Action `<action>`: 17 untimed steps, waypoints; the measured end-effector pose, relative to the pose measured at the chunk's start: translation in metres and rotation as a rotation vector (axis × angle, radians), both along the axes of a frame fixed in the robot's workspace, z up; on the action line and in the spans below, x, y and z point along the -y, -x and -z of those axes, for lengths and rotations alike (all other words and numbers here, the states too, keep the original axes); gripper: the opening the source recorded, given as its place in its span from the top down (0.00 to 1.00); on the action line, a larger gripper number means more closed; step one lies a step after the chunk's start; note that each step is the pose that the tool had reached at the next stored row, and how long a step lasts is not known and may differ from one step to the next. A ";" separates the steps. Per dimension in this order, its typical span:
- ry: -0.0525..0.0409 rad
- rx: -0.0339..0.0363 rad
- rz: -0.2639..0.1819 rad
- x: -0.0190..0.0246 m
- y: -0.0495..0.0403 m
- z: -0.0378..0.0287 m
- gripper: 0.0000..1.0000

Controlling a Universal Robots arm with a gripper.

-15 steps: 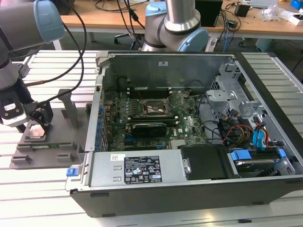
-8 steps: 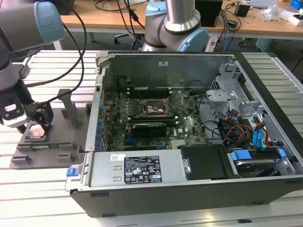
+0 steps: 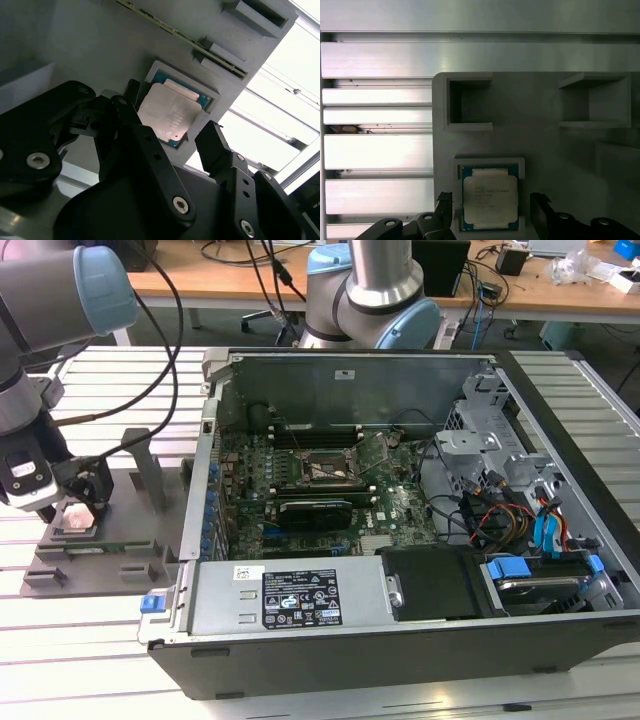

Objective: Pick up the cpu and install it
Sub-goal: 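Pick up the cpu and move it towards the insertion slot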

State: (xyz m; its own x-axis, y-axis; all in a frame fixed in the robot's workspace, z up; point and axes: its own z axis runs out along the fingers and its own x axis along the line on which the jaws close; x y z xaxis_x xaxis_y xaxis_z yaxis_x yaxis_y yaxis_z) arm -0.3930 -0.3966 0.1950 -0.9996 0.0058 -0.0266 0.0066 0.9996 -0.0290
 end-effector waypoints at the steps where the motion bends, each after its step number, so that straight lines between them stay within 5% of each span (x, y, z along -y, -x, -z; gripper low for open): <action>1: 0.0000 -0.0001 0.000 0.0000 0.0000 0.0003 0.28; 17: 0.0001 -0.0001 0.000 0.0000 0.0000 0.0056 0.28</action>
